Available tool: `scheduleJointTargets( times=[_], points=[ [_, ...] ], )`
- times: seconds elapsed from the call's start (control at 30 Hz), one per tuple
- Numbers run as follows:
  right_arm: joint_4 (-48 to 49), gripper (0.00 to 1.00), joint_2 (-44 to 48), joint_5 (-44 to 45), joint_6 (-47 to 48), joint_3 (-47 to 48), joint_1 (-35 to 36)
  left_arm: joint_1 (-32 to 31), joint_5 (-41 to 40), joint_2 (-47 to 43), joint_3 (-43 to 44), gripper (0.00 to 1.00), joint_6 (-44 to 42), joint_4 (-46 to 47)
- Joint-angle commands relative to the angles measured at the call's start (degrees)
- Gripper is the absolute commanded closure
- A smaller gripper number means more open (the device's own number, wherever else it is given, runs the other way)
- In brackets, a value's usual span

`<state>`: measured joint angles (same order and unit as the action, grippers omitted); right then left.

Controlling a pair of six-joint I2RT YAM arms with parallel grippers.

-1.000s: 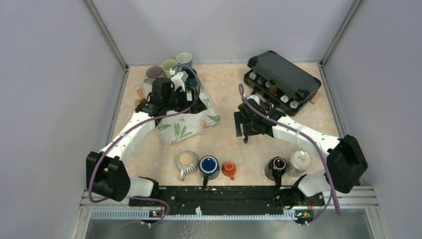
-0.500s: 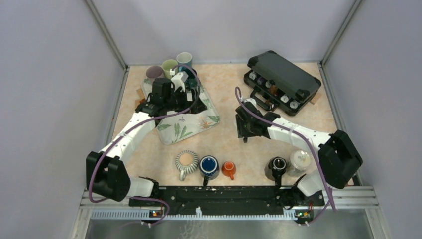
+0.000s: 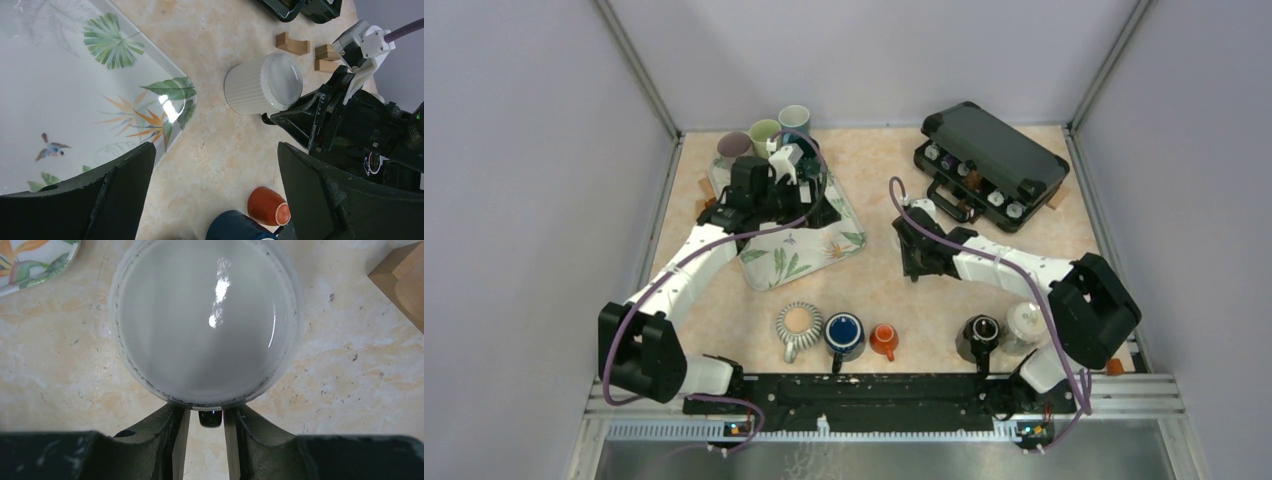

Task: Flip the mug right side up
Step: Turn over the cup at the corner of the board.

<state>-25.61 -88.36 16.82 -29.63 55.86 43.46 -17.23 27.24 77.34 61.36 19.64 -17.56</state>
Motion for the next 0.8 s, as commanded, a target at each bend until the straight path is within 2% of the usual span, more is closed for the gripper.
scheduleJointTargets(
  times=[0.0, 0.37, 0.47, 0.63, 0.77],
  points=[
    [2.79, 0.7, -1.49, 2.78, -0.57, 0.09, 0.75, 0.36, 1.27, 0.28, -0.63, 0.02, 0.47, 2.96],
    [2.64, 0.76, -2.31, 4.91, -0.71, 0.5, 0.91, 0.36, 2.49, 0.54, -0.89, 0.02, 1.88, 3.39],
    [2.69, 0.82, -2.1, 4.93, -0.61, 0.86, 0.92, 0.36, 2.66, 0.51, -1.02, 0.02, 2.49, 3.63],
    [2.61, 1.0, -0.76, 4.13, -0.56, 2.05, 0.86, 0.38, 4.2, -0.01, -2.4, 0.02, 5.48, 5.33],
    [3.2, 1.0, 0.91, 2.43, -1.1, 3.09, 0.85, 0.53, 5.14, -0.41, -3.85, 0.02, 9.43, 7.07]
  ],
)
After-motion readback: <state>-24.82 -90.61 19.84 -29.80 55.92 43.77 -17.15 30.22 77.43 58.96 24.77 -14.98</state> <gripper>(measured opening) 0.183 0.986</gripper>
